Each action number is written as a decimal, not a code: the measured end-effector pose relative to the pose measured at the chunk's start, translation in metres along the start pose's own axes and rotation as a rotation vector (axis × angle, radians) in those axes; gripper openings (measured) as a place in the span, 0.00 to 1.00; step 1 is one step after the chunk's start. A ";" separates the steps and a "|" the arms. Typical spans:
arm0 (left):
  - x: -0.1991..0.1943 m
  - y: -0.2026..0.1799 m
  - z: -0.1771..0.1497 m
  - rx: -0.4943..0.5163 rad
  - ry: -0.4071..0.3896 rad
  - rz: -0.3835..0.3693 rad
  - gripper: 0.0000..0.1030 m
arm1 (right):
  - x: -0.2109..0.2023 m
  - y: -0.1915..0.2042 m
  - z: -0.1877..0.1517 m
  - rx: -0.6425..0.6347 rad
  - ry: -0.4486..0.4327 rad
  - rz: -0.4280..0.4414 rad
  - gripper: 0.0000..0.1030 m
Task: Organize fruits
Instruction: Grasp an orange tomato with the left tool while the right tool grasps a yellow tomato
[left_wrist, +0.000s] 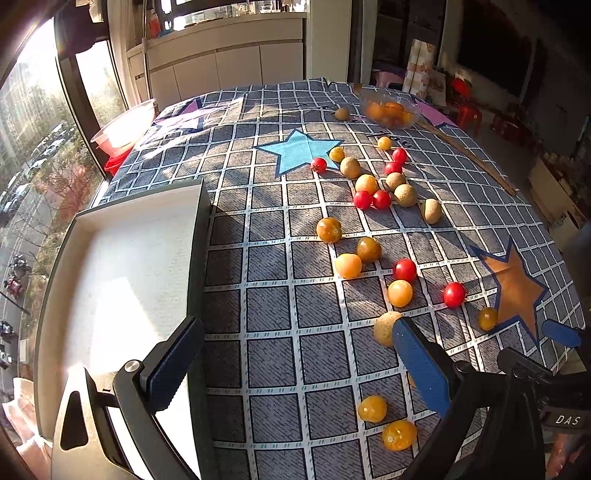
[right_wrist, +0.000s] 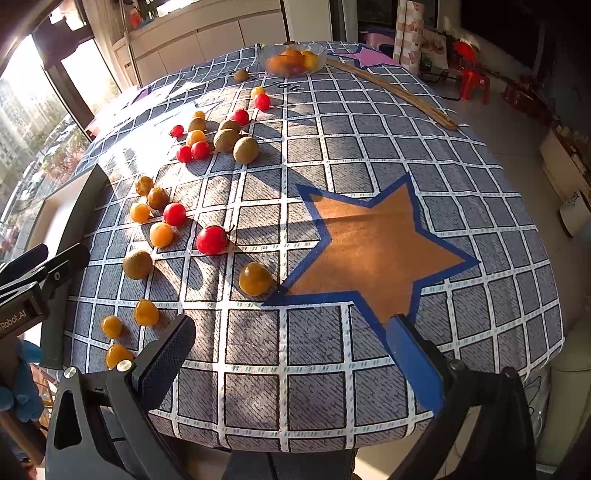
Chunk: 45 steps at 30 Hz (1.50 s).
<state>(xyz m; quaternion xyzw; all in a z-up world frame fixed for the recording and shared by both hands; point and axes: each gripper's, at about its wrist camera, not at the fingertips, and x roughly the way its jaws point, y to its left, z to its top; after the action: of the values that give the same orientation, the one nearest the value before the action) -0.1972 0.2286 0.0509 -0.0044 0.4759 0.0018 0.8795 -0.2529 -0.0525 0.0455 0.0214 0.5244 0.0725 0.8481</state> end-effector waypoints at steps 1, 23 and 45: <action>0.001 -0.001 0.000 0.000 0.001 -0.001 0.99 | 0.000 0.000 0.000 0.002 0.000 0.001 1.00; 0.014 0.000 0.006 0.004 0.017 0.023 0.99 | 0.009 -0.003 0.002 0.011 0.020 0.012 1.00; 0.025 -0.002 0.012 0.017 0.033 0.038 0.99 | 0.013 -0.004 0.004 0.012 0.028 0.014 1.00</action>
<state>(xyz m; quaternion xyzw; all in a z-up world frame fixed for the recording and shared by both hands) -0.1729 0.2264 0.0364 0.0123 0.4902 0.0143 0.8714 -0.2430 -0.0547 0.0353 0.0291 0.5366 0.0754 0.8399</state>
